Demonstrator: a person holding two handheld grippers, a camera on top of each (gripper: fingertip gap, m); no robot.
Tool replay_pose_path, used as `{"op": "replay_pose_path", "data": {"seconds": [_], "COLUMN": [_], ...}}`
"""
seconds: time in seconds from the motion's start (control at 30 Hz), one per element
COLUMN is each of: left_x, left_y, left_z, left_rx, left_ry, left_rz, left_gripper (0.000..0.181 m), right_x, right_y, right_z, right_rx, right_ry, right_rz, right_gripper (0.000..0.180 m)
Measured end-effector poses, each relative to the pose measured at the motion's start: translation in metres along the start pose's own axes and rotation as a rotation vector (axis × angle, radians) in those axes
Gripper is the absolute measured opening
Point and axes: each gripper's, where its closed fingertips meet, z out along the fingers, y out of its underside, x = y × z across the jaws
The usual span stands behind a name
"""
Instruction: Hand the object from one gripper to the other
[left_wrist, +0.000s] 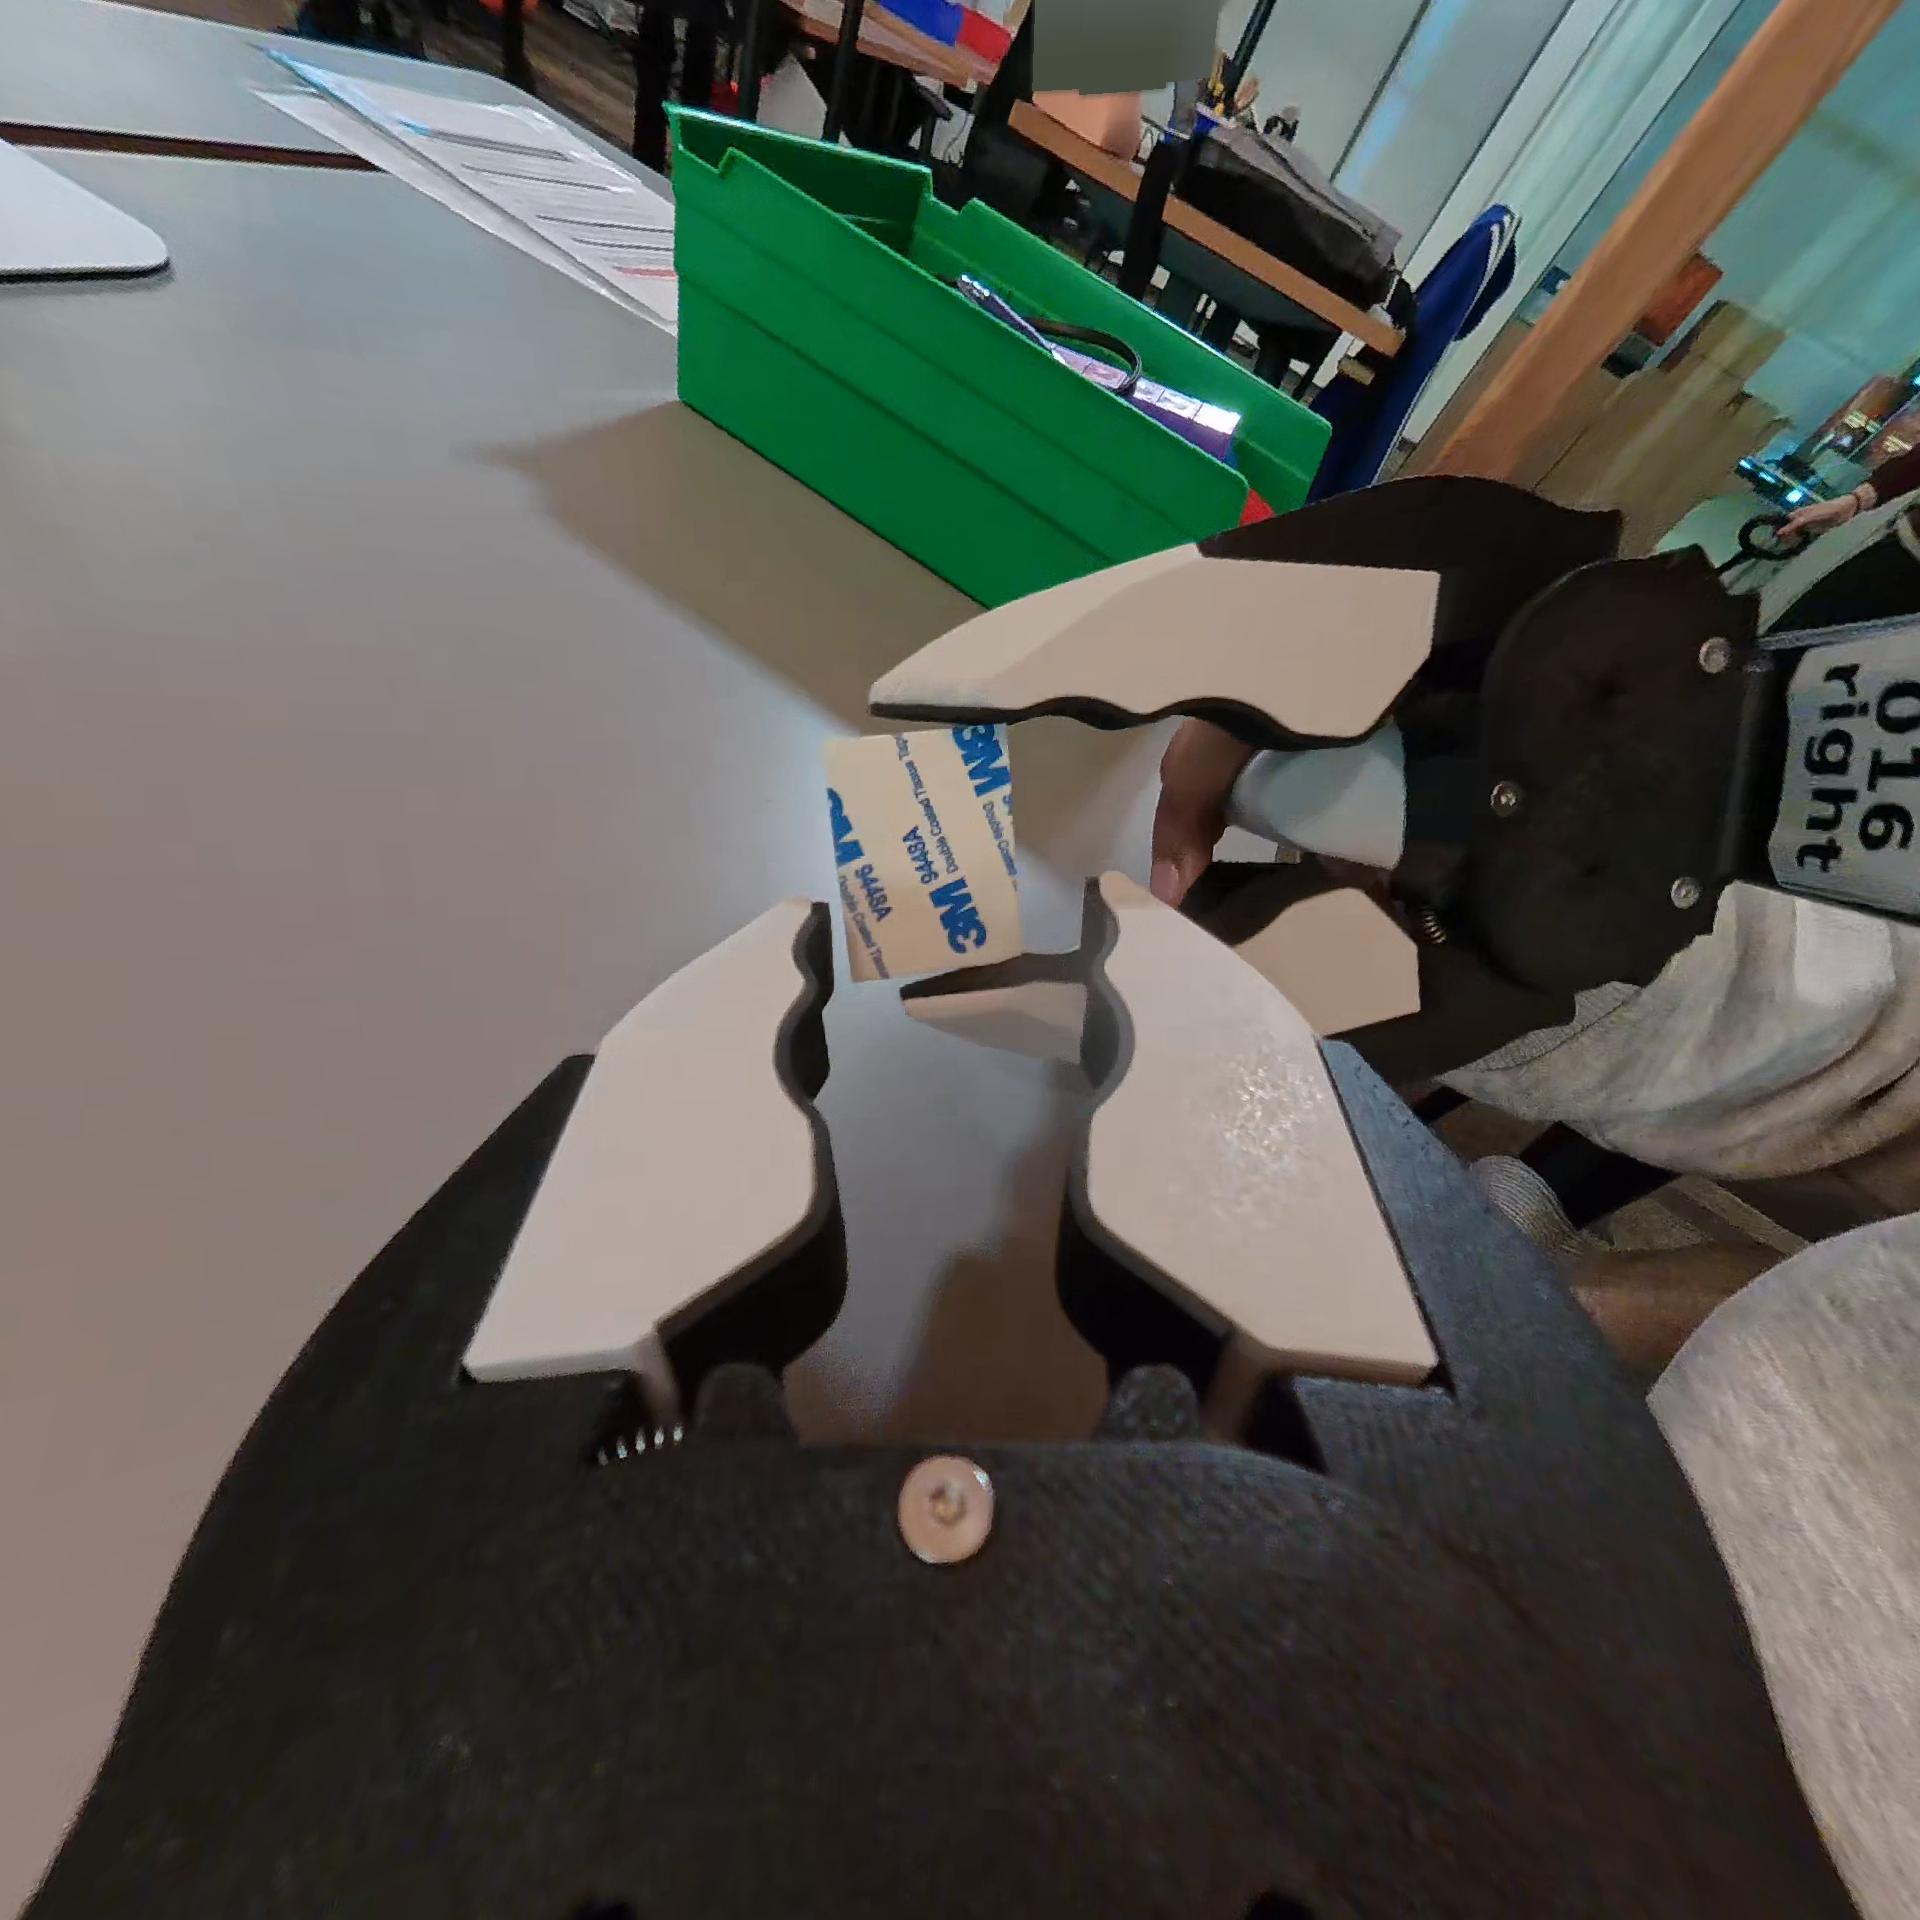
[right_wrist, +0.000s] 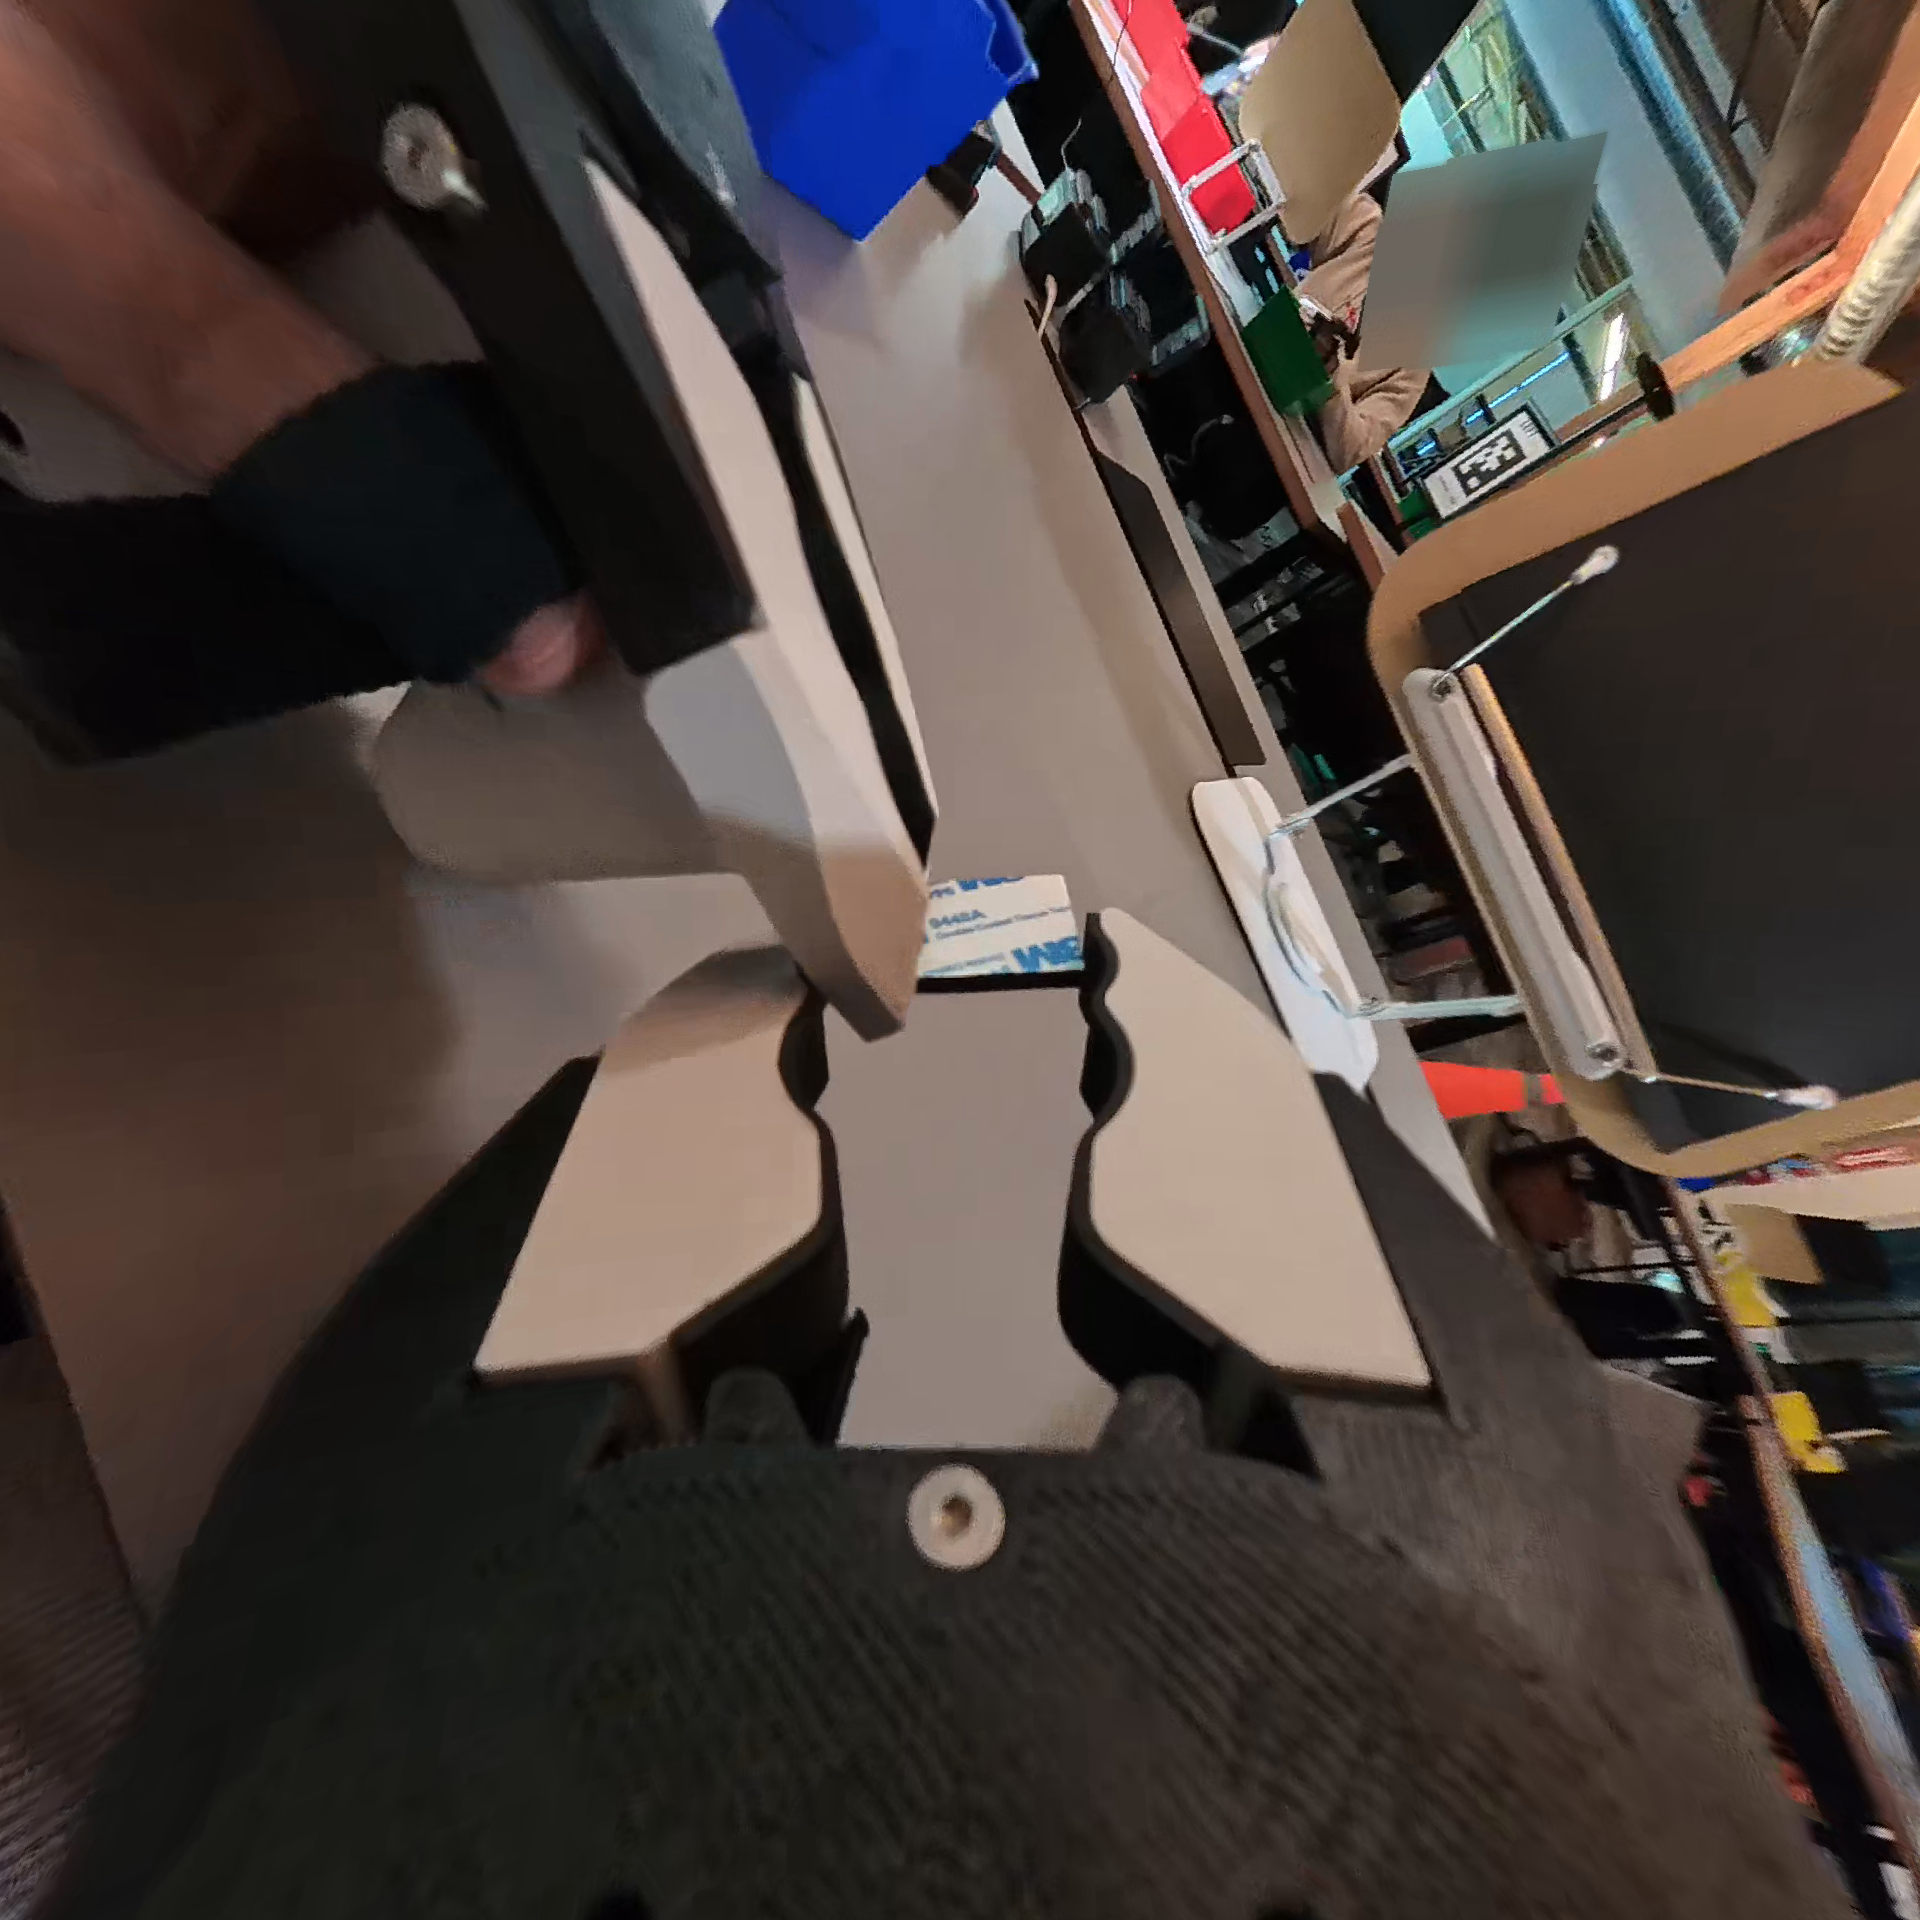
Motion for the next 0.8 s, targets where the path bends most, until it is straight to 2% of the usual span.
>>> {"op": "replay_pose_path", "data": {"seconds": [0.03, 0.2, 0.33, 0.4, 0.63, 0.8], "left_x": [0.0, -0.002, -0.003, -0.002, -0.006, -0.003], "left_y": [0.001, 0.007, 0.005, 0.002, -0.012, -0.02], "left_z": [0.0, 0.002, 0.001, 0.0, -0.009, -0.014], "left_rx": [-0.006, -0.038, -0.028, -0.007, 0.1, 0.154], "left_ry": [-0.001, -0.014, -0.005, 0.008, 0.078, 0.149], "left_rz": [0.001, -0.001, -0.01, -0.026, -0.099, -0.14], "left_gripper": [0.048, 0.037, 0.037, 0.037, 0.037, 0.036], "right_x": [-0.002, -0.01, -0.009, -0.005, 0.018, 0.024], "right_y": [-0.002, -0.01, -0.011, -0.012, -0.004, -0.014], "right_z": [0.0, 0.0, 0.001, 0.0, -0.007, -0.017], "right_rx": [0.0, -0.001, 0.036, 0.078, 0.249, 0.394], "right_ry": [0.0, 0.029, 0.031, 0.012, -0.125, -0.286], "right_rz": [-0.023, -0.142, -0.113, -0.022, 0.445, 0.727], "right_gripper": [0.047, 0.047, 0.048, 0.05, 0.076, 0.069]}}
